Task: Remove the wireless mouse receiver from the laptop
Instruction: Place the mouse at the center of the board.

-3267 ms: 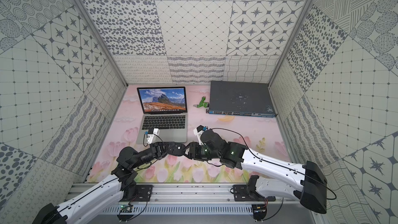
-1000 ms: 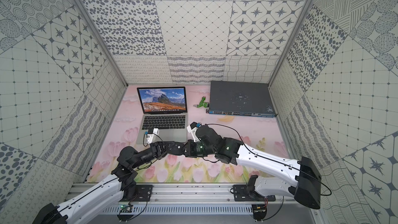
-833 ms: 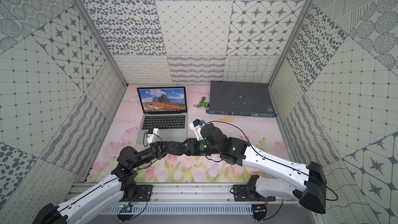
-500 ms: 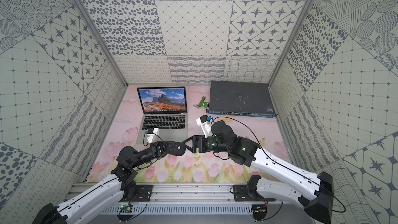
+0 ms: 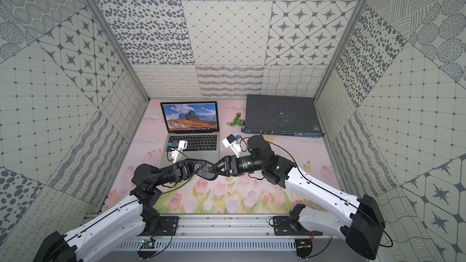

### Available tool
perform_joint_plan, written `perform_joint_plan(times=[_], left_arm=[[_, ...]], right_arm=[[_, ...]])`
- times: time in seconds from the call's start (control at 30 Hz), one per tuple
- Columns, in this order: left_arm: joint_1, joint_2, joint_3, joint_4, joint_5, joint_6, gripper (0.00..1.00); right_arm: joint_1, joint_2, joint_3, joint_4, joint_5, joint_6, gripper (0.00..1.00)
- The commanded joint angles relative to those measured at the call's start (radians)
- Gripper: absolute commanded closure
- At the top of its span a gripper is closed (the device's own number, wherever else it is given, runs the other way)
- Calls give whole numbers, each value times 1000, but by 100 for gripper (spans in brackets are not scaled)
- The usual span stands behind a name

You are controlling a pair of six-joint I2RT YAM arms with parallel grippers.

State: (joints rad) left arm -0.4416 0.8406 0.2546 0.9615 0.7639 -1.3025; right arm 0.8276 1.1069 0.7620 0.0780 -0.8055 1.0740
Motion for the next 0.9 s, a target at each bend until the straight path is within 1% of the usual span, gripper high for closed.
perform_joint_plan(times=[0.0, 0.07, 0.17, 0.3, 0.33, 0.4, 0.47, 0.53, 0.63, 0.73, 0.87], left_arm=[[-3, 143, 74, 324, 127, 69, 89], [-3, 207, 108, 367, 138, 61, 88], [-5, 266, 140, 370, 135, 78, 89], [-5, 295, 141, 370, 118, 82, 89], [-4, 300, 135, 370, 111, 81, 89], [-5, 307, 122, 370, 95, 75, 89], [-3, 313, 105, 368, 70, 58, 89], [-3, 321, 86, 370, 52, 45, 89], [-3, 319, 53, 370, 26, 44, 89], [-3, 319, 45, 370, 24, 33, 89], [-4, 326, 45, 370, 29, 21, 89]], right_arm=[[-31, 74, -95, 580, -107, 389, 13], [-31, 125, -123, 784, -107, 515, 13], [-31, 173, -156, 944, -89, 612, 16], [-31, 171, -168, 970, -81, 609, 19], [-31, 165, -169, 955, -80, 600, 22], [-34, 148, -168, 884, -75, 548, 28], [-35, 114, -151, 746, -81, 449, 28], [-34, 67, -120, 546, -82, 302, 29], [-34, -4, -67, 217, -31, 64, 30], [-34, -43, -49, 96, 11, -42, 32], [-33, -62, -16, -22, 49, -144, 34]])
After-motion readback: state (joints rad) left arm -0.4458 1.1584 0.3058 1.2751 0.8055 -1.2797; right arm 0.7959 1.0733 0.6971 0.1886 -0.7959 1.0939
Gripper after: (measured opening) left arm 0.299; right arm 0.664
